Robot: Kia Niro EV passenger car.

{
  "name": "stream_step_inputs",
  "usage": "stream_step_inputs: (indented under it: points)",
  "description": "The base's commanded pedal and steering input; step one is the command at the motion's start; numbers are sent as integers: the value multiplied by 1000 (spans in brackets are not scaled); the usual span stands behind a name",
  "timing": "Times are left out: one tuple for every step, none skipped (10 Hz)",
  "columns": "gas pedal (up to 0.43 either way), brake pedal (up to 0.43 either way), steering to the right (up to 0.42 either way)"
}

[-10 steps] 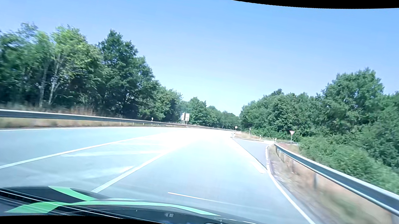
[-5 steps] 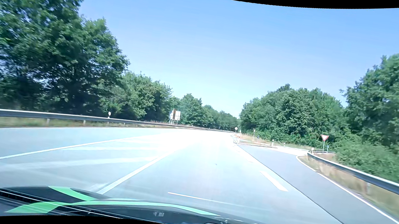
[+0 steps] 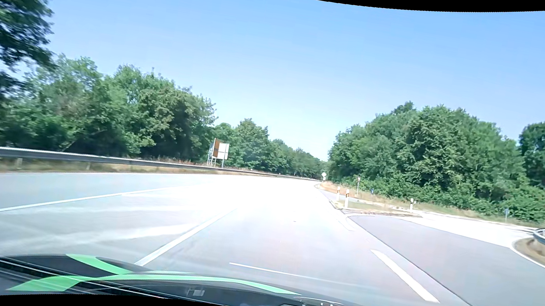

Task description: Follow the waypoints while adhering to traffic rules and regulations

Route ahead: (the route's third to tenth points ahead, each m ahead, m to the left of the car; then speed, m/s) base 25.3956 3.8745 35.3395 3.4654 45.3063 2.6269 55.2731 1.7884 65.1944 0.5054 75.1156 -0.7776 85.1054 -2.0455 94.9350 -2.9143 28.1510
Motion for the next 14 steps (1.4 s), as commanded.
stream_step_inputs:
  points:
    - [398, 0, 6]
    - [350, 0, 4]
    - [331, 0, 3]
    - [331, 0, 4]
    - [331, 0, 4]
    - [331, 0, 4]
    - [339, 0, 4]
    - [339, 0, 4]
    - [350, 0, 4]
    - [350, 0, 4]
    - [350, 0, 5]
    - [350, 0, 6]
    - [350, 0, 6]
    - [350, 0, 6]
